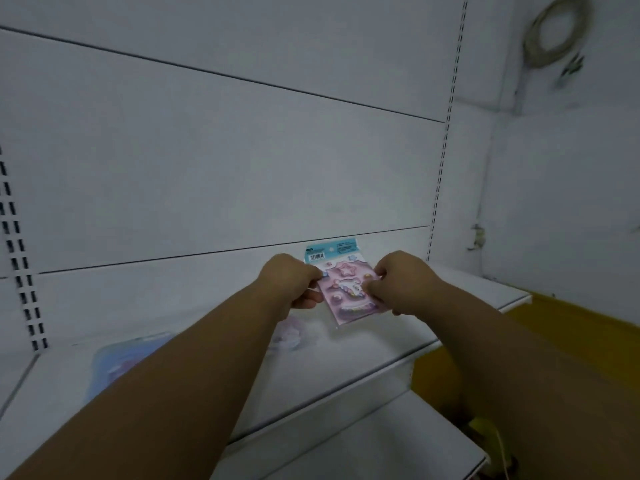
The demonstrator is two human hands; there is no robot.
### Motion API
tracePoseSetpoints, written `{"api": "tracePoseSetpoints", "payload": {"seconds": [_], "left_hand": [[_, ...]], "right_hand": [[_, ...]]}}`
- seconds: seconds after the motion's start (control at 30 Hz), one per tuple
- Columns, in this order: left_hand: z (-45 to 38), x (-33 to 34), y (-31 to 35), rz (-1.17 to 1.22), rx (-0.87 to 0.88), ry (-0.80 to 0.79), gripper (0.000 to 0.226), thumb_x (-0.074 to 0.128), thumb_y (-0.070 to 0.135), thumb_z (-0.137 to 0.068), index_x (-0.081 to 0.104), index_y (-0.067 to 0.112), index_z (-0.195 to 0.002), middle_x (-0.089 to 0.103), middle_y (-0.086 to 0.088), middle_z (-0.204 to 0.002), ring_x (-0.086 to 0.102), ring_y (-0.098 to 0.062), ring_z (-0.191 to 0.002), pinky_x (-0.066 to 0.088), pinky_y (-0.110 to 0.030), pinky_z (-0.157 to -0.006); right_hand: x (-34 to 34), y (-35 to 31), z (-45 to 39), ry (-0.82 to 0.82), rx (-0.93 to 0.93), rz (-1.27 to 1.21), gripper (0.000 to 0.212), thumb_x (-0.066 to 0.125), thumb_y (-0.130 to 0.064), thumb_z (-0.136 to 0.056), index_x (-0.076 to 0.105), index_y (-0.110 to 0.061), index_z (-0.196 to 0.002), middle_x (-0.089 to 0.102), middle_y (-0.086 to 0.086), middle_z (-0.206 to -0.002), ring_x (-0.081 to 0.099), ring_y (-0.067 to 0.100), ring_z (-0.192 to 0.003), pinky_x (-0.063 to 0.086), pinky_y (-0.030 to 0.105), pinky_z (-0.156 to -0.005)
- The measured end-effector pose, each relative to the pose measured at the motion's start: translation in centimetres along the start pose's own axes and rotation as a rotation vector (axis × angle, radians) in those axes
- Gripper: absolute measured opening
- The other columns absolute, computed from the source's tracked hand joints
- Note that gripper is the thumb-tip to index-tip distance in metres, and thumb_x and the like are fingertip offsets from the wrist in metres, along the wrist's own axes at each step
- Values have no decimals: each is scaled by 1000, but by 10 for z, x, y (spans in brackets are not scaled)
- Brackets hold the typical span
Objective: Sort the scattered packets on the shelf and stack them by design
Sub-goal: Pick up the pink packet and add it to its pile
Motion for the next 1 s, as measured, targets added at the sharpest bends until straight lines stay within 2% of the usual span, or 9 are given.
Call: {"api": "tracePoseSetpoints", "payload": {"seconds": [0.1, 0.3, 0.37, 0.43, 0.5, 0.57, 0.63, 0.77, 1.0], "left_hand": [[-30, 27, -5, -91, -81, 31, 18, 67, 11, -89, 61, -2, -98, 70, -16, -79, 62, -16, -45, 53, -24, -44], [-73, 64, -14, -394, -165, 44, 20, 68, 12, -87, 59, -2, -99, 69, -12, -77, 57, -16, -46, 43, -22, -43], [-80, 70, -17, -497, -173, 62, 18, 69, 13, -86, 61, 0, -94, 69, -11, -73, 56, -15, -43, 39, -19, -38], [-85, 74, -18, -610, -172, 74, 17, 73, 17, -82, 62, 4, -84, 68, -8, -68, 55, -14, -43, 39, -18, -37], [-88, 78, -18, -765, -151, 85, 24, 78, 26, -78, 62, 9, -74, 67, -4, -66, 61, -16, -52, 50, -21, -49], [-90, 81, -15, -900, -113, 112, 29, 79, 34, -76, 64, 10, -83, 70, -5, -81, 71, -19, -76, 58, -27, -73], [-92, 80, -14, -934, -90, 142, 39, 77, 37, -78, 65, 10, -102, 69, -6, -96, 70, -21, -89, 58, -30, -81], [-73, 55, -3, -998, 12, 244, 45, 66, 44, -86, 61, 13, -119, 66, -5, -117, 62, -21, -103, 49, -29, -84], [49, -80, 1, -1039, 104, 476, 38, 60, 51, -86, 61, 24, -113, 65, 4, -108, 61, -14, -93, 54, -32, -87]], "right_hand": [[6, 28, -37, -33, -22, 28, 25, 63, -30, -86, 64, -6, -90, 68, 10, -80, 61, 21, -58, 57, 34, -60], [40, 63, -88, -190, -55, 69, 21, 64, -27, -87, 50, -15, -77, 54, 1, -70, 58, 16, -55, 49, 23, -43], [48, 67, -98, -206, -98, 109, 26, 65, -25, -87, 44, -17, -72, 49, -2, -68, 57, 17, -62, 45, 20, -46], [54, 70, -102, -215, -145, 173, 18, 65, -24, -86, 51, -14, -85, 52, -1, -75, 54, 18, -71, 43, 22, -53], [59, 72, -104, -204, -180, 261, 23, 66, -25, -85, 57, -13, -103, 54, 2, -84, 52, 18, -78, 43, 25, -64], [56, 69, -106, -169, -208, 301, 24, 66, -25, -83, 59, -14, -104, 58, 1, -90, 56, 20, -80, 48, 27, -69], [44, 53, -106, -103, -253, 279, 24, 65, -29, -85, 60, -15, -103, 61, 5, -102, 59, 21, -84, 54, 30, -75], [17, -17, -94, 45, -463, 163, 44, 61, -37, -89, 53, -15, -127, 53, 9, -122, 56, 25, -107, 49, 35, -90], [5, -183, 6, 130, -797, -19, 43, 57, -36, -93, 49, -16, -130, 51, 9, -124, 51, 25, -110, 46, 36, -92]]}}
Point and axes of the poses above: each hand's wrist, its own z-axis away from the middle knuckle, its own x-axis out of the palm, y = z × x, the point moved 10 cm from there along -z, towards the middle knuckle
